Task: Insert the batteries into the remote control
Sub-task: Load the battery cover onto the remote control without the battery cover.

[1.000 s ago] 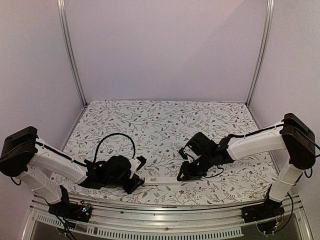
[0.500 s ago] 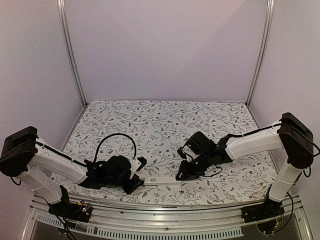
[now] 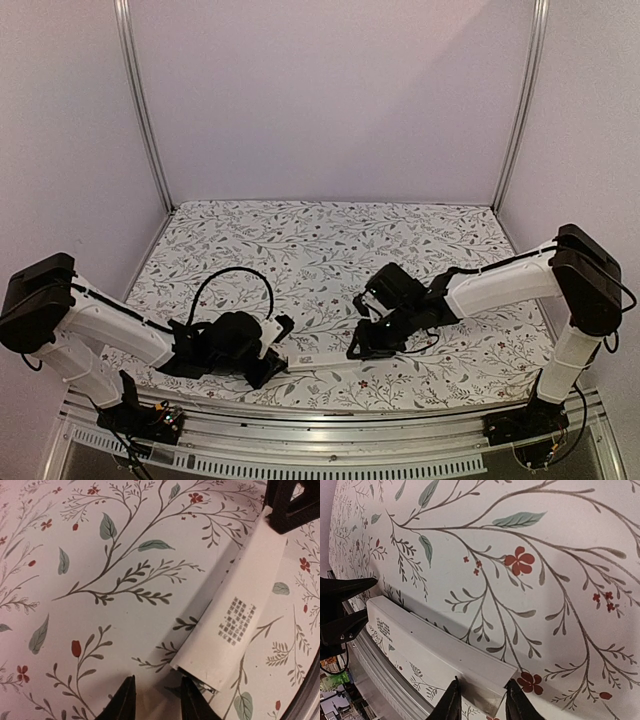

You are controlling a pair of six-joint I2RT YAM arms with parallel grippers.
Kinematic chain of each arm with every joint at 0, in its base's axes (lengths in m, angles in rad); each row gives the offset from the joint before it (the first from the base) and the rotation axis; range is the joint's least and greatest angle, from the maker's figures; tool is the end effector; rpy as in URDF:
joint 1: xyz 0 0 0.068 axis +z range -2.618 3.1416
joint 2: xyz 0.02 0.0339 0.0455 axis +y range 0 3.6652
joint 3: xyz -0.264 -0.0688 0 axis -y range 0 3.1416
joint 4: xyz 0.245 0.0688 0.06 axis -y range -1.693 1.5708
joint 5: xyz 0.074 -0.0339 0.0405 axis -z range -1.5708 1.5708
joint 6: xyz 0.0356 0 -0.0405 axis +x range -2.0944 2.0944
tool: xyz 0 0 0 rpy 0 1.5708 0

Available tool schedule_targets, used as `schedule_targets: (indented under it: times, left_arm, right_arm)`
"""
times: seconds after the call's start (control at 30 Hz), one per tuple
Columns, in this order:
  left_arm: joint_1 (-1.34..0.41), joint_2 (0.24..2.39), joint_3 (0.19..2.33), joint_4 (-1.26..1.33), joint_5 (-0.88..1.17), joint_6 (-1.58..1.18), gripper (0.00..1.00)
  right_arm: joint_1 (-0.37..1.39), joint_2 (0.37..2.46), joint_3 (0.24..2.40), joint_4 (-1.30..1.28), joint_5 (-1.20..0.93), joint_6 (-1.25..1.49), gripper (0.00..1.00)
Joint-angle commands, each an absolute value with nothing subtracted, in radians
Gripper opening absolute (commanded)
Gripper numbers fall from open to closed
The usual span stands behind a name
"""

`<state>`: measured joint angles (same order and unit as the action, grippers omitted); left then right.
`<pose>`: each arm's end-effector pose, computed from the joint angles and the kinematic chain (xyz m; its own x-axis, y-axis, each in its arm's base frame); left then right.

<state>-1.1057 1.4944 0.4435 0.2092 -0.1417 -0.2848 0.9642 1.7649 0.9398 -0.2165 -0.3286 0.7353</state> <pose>0.1150 -0.2180 0.1124 -0.5578 0.4913 -0.6689 0.7147 0.6941 -0.0861 0.1819 0.2823 0.1403 -0.9489 -0.2538 -0.1875 -0.3155 0.7766 0.5453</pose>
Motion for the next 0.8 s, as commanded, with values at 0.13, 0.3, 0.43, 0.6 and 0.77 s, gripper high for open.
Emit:
schedule_targets:
  times: [0.13,0.3,0.43,0.6,0.77]
  left_arm:
    - [-1.118,1.487,0.43,0.291,-0.067,-0.284,0.3]
    - [-1.118,1.485,0.43,0.291,-0.068,-0.285,0.3]
    - [-1.118,1.482,0.424,0.294,-0.069,-0.289,0.3]
    - [-1.119,1.479,0.422,0.291,-0.07,-0.291,0.29]
    - [-1.12,1.477,0.417,0.293,-0.071,-0.299,0.29]
  right_arm:
    - [1.004,1.823,0.97,-0.25,-0.275,0.719,0.35]
    - [1.015,1.836,0.988,-0.253,-0.273,0.721,0.45]
    - [1.017,1.825,0.998,-0.278,-0.235,0.718,0.5]
    - [1.014,1.812,1.036,-0.332,-0.184,0.693,0.56]
    - [1.012,1.786,1.092,-0.376,-0.161,0.661,0.68]
